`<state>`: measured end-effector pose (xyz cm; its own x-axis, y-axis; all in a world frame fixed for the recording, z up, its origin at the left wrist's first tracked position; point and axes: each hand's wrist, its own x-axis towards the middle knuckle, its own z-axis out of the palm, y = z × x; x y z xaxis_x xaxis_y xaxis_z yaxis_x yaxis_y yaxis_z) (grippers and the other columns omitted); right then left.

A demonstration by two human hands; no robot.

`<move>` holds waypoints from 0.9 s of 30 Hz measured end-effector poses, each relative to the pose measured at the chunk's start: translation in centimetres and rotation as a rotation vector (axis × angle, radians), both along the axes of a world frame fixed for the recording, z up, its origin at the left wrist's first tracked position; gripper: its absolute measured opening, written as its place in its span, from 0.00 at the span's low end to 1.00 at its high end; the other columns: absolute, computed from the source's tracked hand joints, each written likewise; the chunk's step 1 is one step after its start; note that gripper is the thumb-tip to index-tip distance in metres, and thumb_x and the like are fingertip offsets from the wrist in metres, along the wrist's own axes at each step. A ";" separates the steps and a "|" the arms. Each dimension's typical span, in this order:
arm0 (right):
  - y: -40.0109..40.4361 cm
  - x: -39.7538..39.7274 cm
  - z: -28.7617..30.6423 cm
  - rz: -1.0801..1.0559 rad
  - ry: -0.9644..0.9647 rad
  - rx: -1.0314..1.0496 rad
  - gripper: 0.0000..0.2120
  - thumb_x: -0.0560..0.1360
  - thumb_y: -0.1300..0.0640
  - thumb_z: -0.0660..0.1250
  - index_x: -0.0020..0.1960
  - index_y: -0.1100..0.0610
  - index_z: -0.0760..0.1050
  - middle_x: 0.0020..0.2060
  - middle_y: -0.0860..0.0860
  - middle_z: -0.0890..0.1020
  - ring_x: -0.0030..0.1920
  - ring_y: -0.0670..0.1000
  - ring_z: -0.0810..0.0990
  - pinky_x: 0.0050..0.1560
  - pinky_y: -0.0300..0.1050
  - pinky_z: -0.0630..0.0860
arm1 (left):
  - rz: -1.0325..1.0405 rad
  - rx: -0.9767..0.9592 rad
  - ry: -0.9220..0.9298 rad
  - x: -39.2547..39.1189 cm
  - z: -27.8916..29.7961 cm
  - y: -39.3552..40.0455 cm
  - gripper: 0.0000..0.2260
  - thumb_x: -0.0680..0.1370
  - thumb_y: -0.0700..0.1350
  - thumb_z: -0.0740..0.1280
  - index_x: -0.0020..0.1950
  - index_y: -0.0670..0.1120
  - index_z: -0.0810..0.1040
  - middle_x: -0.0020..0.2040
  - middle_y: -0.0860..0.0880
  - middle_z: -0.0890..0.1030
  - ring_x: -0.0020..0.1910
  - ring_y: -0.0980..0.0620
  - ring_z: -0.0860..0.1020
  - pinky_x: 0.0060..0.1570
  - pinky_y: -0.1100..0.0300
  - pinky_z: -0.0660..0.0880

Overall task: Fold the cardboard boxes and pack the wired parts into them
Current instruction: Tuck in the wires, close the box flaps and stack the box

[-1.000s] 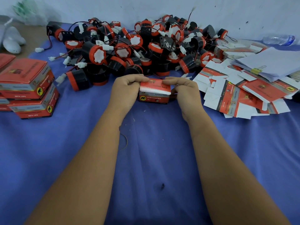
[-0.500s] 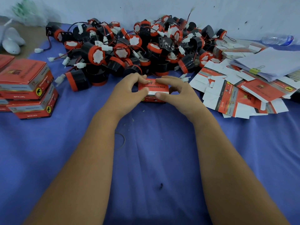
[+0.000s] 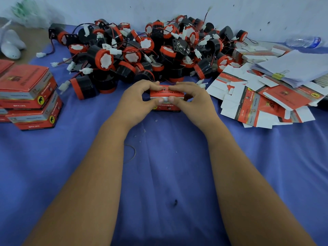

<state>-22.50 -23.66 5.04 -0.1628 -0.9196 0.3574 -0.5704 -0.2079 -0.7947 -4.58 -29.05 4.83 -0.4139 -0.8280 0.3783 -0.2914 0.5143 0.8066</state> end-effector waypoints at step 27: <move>0.3 0.0 0.4 0.046 -0.075 0.023 0.12 0.79 0.53 0.67 0.62 0.49 0.80 0.61 0.47 0.76 0.62 0.44 0.73 0.59 0.39 0.74 | -0.059 0.233 0.278 -0.2 0.4 0.2 0.10 0.78 0.37 0.70 0.52 0.51 0.82 0.63 0.49 0.79 0.60 0.57 0.78 0.55 0.66 0.77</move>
<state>-22.46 -23.33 5.46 -0.1459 -0.9346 0.3243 -0.4997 -0.2133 -0.8395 -4.73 -28.80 5.21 -0.3715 -0.8829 0.2873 -0.0195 0.3168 0.9483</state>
